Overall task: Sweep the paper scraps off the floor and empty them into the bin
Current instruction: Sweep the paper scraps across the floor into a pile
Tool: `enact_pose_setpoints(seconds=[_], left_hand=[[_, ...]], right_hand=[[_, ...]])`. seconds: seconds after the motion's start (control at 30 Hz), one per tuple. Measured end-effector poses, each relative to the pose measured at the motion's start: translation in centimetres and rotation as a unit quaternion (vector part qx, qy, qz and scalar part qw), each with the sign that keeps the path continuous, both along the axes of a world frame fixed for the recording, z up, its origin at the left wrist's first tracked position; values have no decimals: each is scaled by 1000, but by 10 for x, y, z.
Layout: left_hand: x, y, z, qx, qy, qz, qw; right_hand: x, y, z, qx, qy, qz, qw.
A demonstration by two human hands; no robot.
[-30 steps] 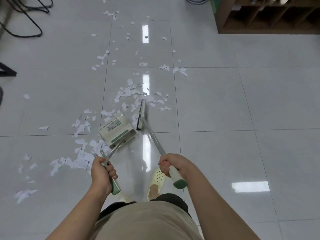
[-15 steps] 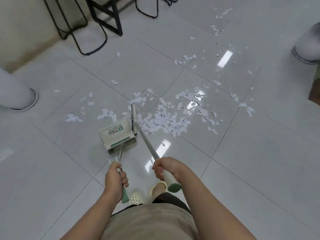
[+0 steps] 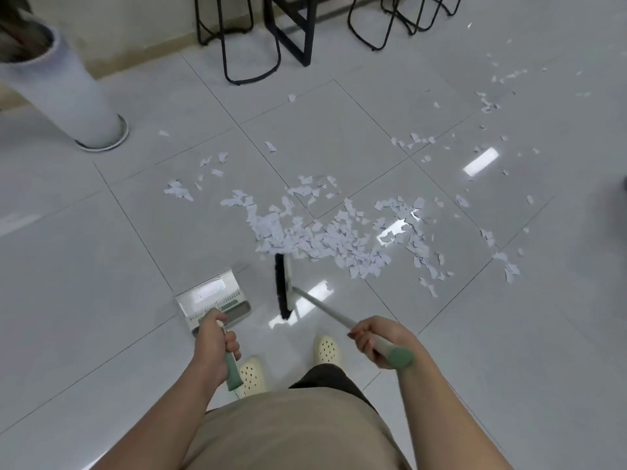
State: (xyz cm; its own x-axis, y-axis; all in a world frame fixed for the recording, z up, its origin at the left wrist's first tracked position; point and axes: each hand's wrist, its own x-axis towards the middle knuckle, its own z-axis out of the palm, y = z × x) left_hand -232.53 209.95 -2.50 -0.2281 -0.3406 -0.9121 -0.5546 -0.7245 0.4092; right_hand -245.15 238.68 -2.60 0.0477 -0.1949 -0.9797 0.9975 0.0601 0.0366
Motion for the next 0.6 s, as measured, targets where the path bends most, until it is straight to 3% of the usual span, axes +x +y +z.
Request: enact_pose_setpoints(seconds=[0.13, 0.3, 0.4, 0.6], left_hand=[[-21, 32, 0, 6, 6, 2, 1000], [-48, 66, 4, 14, 26, 33, 999], [-62, 83, 8, 18, 41, 63, 997], [-90, 101, 13, -14, 50, 61, 997]], right_hand=[[-49, 61, -5, 85, 38, 11, 996], [-100, 54, -18, 160, 165, 33, 973], [-117, 36, -13, 151, 217, 32, 964], [-127, 12, 2, 102, 232, -2, 967]])
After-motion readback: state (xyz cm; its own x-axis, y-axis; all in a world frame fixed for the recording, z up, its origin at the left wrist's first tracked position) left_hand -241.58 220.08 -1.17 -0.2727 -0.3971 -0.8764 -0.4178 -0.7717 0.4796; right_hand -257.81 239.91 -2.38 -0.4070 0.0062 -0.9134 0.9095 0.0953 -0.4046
